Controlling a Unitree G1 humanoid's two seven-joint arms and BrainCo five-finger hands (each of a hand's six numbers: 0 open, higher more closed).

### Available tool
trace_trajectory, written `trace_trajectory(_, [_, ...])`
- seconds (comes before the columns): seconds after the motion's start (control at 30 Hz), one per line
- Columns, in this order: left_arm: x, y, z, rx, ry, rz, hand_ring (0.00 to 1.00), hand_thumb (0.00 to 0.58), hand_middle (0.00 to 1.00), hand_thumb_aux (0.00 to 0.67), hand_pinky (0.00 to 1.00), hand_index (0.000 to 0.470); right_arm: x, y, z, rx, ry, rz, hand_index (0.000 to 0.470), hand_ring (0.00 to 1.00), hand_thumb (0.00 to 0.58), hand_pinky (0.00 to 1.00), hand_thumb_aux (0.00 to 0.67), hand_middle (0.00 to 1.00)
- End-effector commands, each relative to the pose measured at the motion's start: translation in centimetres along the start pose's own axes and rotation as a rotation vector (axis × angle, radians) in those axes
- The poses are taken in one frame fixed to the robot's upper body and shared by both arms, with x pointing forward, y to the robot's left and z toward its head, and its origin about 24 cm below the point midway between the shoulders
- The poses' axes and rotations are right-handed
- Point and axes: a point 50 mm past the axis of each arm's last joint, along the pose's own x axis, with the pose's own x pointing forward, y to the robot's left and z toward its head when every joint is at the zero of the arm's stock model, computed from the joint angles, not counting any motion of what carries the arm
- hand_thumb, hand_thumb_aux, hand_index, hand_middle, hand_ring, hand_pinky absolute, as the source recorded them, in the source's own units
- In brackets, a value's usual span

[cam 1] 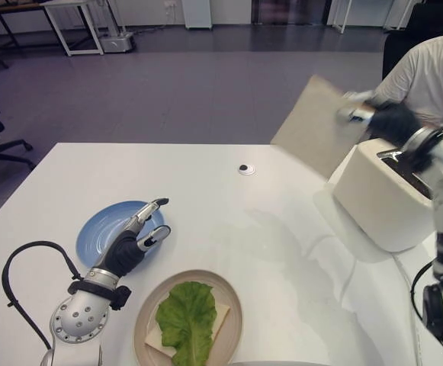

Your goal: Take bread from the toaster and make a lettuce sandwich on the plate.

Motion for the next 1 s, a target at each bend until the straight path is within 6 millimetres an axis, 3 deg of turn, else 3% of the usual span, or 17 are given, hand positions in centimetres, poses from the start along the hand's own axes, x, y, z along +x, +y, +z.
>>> trace_trajectory(0.03, [1.2,0.1,0.7,-0.002,-0.048,0.001,0.0,0.0,0.0,0.0,0.0,0.0,0.4,8.0,-2.6,0.083,0.074,0.221,0.47,0.0,0.58,0.0,0.67,0.0])
trace_trajectory(0.33, [2.4,0.4,1.4,0.006,-0.092,0.012,0.0,0.0,0.0,0.0,0.0,0.0,-0.2,18.0,-3.5,0.204,0.117,0.355,0.47,0.0,0.58,0.0,0.67,0.0])
trace_trajectory(0.53, [2.2,0.5,1.3,0.009,-0.084,0.032,0.0,0.0,0.0,0.0,0.0,0.0,-0.7,22.3,-2.5,0.283,0.098,0.373,0.47,0.0,0.58,0.0,0.67,0.0])
trace_trajectory(0.77, [1.9,0.4,1.3,0.013,-0.078,0.044,0.0,0.0,0.0,0.0,0.0,0.0,-1.4,25.0,-2.5,0.248,0.096,0.435,0.47,0.0,0.58,0.0,0.67,0.0])
trace_trajectory(1.0, [1.7,0.1,1.4,0.026,-0.077,0.052,0.0,0.0,0.0,0.0,0.0,0.0,-2.4,26.6,-4.5,0.124,0.114,0.476,0.47,0.0,0.58,0.0,0.67,0.0])
